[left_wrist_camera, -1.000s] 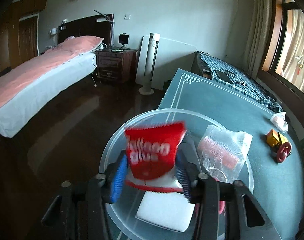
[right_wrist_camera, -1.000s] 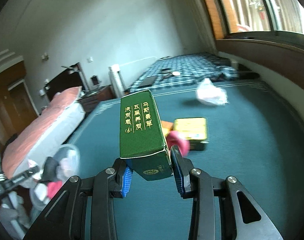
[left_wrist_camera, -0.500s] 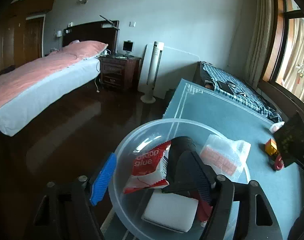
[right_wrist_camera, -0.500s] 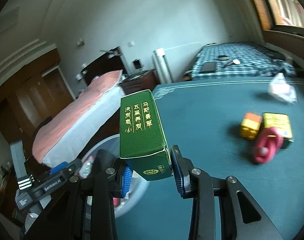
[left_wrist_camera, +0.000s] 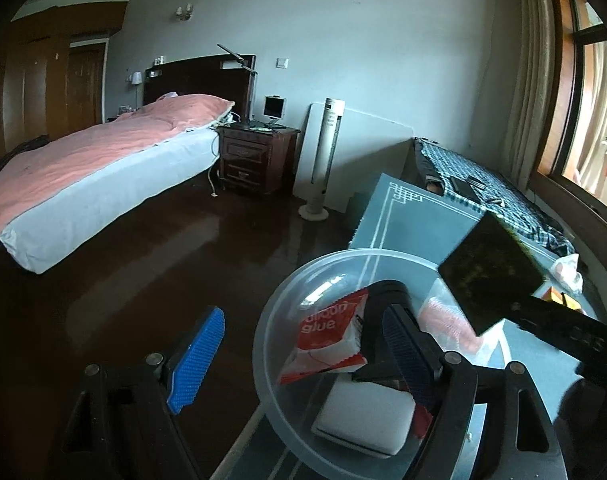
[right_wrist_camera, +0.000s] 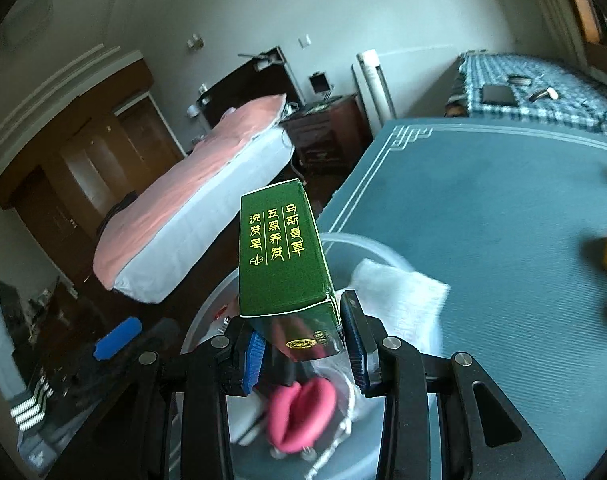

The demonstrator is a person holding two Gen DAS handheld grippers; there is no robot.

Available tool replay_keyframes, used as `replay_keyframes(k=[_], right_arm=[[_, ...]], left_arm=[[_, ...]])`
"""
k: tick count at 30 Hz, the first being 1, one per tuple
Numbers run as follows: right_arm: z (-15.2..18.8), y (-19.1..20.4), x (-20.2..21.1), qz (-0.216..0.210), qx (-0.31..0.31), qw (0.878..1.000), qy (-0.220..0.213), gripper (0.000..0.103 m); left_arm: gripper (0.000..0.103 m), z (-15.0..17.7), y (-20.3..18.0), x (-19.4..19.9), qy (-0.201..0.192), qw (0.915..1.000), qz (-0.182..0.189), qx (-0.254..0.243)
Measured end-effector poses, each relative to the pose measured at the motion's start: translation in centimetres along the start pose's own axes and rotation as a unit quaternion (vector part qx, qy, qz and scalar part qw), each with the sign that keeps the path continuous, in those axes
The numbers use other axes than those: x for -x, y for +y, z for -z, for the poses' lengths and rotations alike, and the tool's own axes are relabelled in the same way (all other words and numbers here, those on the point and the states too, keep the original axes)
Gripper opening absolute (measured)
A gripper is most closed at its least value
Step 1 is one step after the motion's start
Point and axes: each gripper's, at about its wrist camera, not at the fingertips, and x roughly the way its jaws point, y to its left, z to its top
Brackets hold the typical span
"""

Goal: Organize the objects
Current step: 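Lower the green box into the bowl with the right gripper and release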

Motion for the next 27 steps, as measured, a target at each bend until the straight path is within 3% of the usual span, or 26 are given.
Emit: replay_keyframes(k=[13,17,27], right_arm=[[-1.4,-0.5,-5.0,0.0,-0.003,0.999,0.048,0.04],[-1.4,-1.2,-3.9,-0.005,-0.009,0.999,0.04,0.05],[-0.9,-2.2,-1.2,-0.003,-0.023,1.0,0.015,0.05]], left_arm=[[0.087,0.0,0.2,-0.1,0.0,0.9999,-0.005,0.01],[0.091,0.0,0.2,0.0,-0.002,0.9999,-0.005,0.011],[0.092,0.2,-0.3,0.4,-0.003,1.0,-0.001,0.005]])
